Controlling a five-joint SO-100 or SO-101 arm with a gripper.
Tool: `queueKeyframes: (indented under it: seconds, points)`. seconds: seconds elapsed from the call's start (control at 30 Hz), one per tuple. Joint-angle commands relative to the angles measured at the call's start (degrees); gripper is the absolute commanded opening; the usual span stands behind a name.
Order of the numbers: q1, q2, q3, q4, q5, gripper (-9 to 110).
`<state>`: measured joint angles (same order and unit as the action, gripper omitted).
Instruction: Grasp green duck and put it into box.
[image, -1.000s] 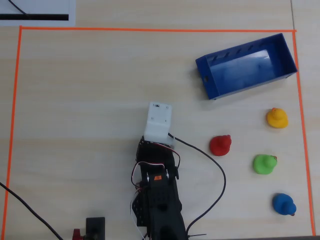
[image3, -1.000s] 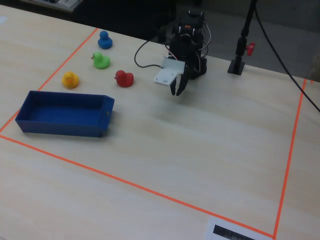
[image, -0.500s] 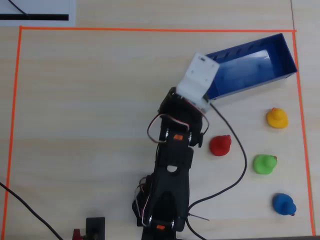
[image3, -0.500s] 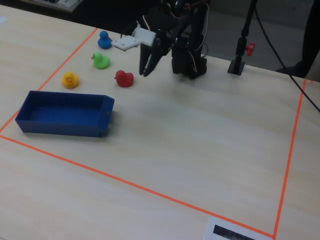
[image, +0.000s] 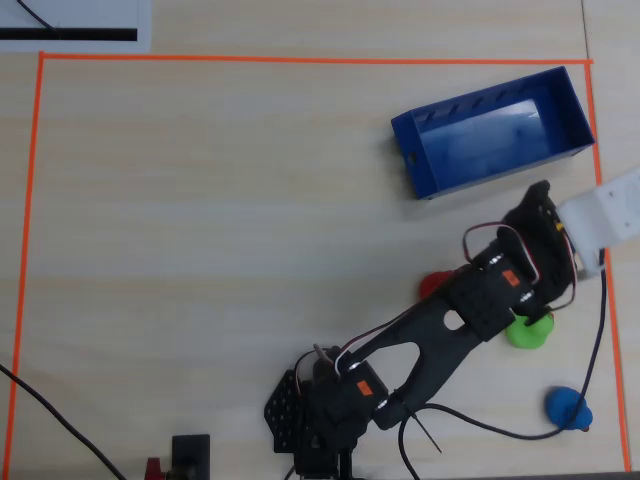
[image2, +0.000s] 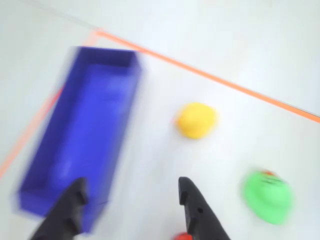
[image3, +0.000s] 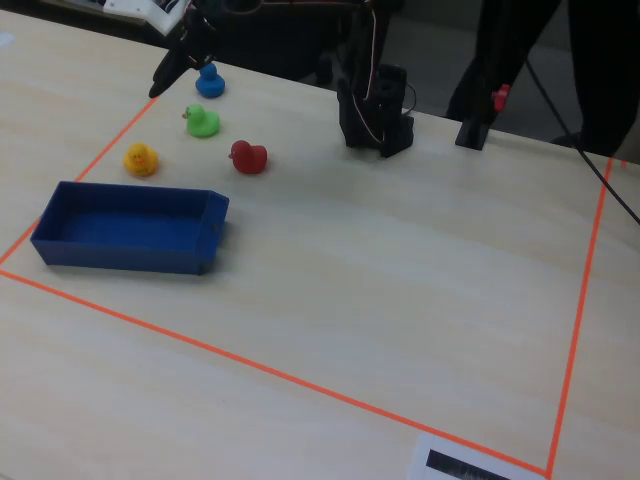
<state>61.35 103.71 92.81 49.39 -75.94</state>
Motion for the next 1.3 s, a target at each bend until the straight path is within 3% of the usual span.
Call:
queueKeyframes:
  seconds: [0.0,0.23,0.47,0.73,1.27]
  points:
    - [7.65,-3.60,-2.81,1.67,-2.11,34]
    - [13.27,-7.38,1.76,2.20,-7.56,36]
    - [16.61,-9.84,9.14,-4.75,-11.87,36]
    - [21.27,-16.61,6.59,-8.35,-15.82,37]
    - [21.62,-21.45,6.50,-8.61,-18.19,36]
